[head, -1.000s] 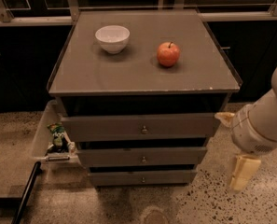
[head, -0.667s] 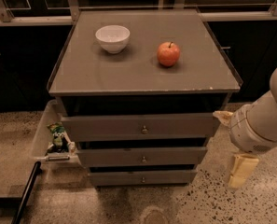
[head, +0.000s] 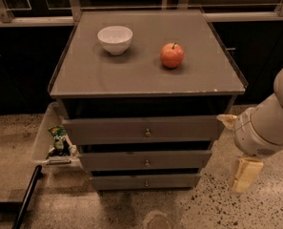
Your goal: Open bottom drawer
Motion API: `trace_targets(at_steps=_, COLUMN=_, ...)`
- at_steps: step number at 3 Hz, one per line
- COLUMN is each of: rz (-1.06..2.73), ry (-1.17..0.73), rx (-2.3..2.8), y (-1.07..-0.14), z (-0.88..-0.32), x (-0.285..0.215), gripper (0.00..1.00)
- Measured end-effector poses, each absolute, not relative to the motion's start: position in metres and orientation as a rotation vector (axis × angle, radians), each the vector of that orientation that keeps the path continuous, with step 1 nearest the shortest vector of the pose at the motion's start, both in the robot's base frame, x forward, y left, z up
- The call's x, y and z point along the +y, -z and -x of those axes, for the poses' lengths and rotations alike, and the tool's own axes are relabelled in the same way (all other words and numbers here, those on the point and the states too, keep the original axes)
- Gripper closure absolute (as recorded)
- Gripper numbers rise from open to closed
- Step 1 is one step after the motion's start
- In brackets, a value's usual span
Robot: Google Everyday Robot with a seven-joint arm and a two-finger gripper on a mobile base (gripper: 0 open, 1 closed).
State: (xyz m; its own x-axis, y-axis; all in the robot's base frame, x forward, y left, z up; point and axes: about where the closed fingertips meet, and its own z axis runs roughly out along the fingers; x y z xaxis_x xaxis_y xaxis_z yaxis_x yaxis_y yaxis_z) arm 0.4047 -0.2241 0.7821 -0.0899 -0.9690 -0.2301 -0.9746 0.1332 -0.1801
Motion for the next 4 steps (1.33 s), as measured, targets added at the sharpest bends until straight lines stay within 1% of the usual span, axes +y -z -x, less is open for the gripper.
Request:
trace_targets(at_steps=1, rz=1.902, ry=-0.103, rx=2.161, y=-0.732, z=-0.413, x=-0.231, gripper=0.00)
trace_targets(at_steps=2, rz=1.906, ry=-0.191, rx=2.196, y=-0.663, z=-0.424, x=-0.242, gripper=0.00)
trace_targets(at_steps=4, rz=1.929, ry=-0.284, rx=2.063, y=-0.577, z=-0.437, x=-0.244, gripper=0.00)
